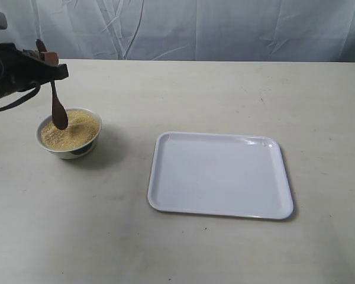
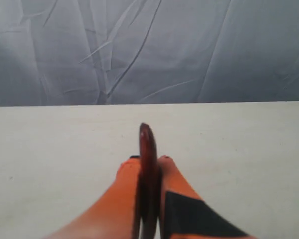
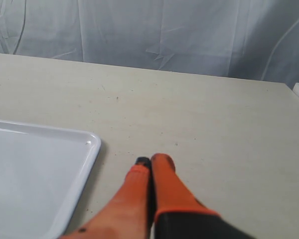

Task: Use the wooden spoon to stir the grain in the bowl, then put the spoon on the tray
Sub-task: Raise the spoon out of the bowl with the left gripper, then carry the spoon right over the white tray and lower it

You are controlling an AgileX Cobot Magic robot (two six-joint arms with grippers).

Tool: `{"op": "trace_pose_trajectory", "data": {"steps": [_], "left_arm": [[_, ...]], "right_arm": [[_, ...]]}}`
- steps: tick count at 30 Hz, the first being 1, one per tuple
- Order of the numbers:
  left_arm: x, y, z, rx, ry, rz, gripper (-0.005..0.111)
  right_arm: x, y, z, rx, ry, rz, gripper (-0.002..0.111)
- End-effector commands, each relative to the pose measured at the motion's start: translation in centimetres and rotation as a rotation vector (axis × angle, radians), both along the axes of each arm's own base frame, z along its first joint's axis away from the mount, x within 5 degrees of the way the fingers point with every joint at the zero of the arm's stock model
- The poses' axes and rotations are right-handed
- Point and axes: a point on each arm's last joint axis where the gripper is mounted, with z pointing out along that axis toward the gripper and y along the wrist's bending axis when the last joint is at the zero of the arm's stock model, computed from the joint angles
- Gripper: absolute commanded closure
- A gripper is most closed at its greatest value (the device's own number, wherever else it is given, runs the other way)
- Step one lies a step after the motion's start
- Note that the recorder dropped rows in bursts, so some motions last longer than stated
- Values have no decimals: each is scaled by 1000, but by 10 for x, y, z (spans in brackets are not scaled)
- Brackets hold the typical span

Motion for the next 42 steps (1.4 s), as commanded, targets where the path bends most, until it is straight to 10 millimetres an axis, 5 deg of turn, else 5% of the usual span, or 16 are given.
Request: {"op": "trace_pose_trajectory", "data": {"steps": [1, 11, 18, 28, 36, 42], "left_arm": [[6, 0, -23, 3, 71, 6, 107], [3, -7, -21, -131, 116, -19, 107], [-2, -2, 7, -125, 25, -12, 107], [-8, 1, 17, 43, -9, -25, 107], [-31, -50, 62, -59, -128, -179, 107], [-50, -117, 37, -314, 111, -315, 107]], "right_arm": [[0, 0, 1, 0, -17, -3, 108], [0, 0, 1, 0, -17, -3, 108], [0, 0, 1, 0, -17, -3, 108], [0, 0, 1, 0, -17, -3, 108], [0, 0, 1, 0, -17, -3, 108], [0, 0, 1, 0, -17, -3, 108]]}}
